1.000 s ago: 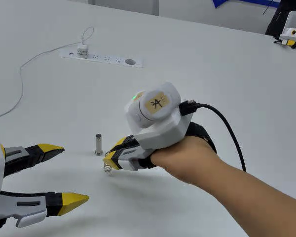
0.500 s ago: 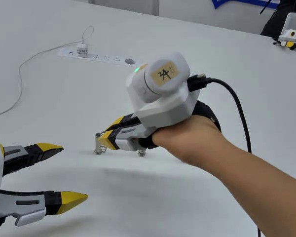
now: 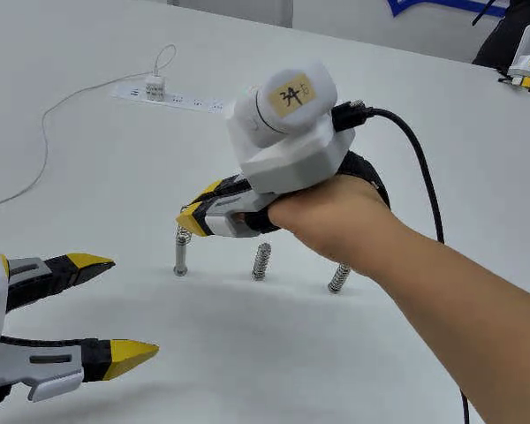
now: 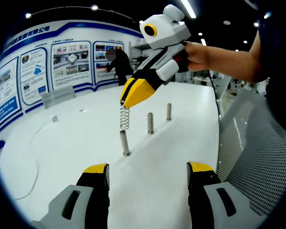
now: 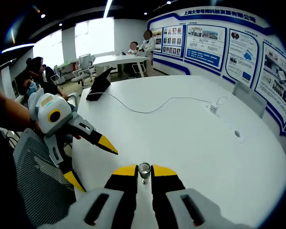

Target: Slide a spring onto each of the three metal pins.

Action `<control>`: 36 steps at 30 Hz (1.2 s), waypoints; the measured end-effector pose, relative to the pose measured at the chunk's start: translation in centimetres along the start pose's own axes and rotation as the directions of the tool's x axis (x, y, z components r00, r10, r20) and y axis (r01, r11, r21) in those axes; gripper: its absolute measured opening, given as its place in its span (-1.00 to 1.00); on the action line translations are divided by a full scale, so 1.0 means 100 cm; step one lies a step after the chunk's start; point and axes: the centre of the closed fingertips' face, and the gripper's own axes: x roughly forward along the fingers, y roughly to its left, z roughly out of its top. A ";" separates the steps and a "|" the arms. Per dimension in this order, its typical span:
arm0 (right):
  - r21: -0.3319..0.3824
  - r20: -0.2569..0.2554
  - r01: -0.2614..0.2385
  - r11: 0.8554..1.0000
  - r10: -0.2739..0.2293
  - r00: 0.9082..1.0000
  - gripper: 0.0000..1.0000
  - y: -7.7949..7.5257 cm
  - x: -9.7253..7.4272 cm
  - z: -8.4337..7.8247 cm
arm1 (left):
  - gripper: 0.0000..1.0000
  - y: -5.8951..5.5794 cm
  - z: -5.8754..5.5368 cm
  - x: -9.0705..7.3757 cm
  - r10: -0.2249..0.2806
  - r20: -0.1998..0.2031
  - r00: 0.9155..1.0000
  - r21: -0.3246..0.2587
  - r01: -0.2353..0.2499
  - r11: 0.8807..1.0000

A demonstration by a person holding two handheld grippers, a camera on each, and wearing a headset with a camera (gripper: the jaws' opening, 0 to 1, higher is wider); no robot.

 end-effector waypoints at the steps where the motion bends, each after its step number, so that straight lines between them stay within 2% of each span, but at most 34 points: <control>1: 0.001 0.000 -0.001 1.000 0.001 1.000 -0.76 0.000 0.001 0.000 | 0.35 0.000 0.000 0.000 0.000 -0.001 1.000 -0.001 0.000 1.000; 16: 0.010 -0.033 -0.015 1.000 0.015 0.999 -0.76 -0.001 0.012 -0.008 | 0.35 0.002 -0.003 -0.001 0.006 -0.004 1.000 -0.011 -0.006 1.000; 36: 0.027 -0.107 -0.033 0.999 0.036 0.994 -0.76 -0.002 0.037 -0.033 | 0.35 0.003 -0.005 -0.001 0.006 -0.011 1.000 -0.016 -0.006 1.000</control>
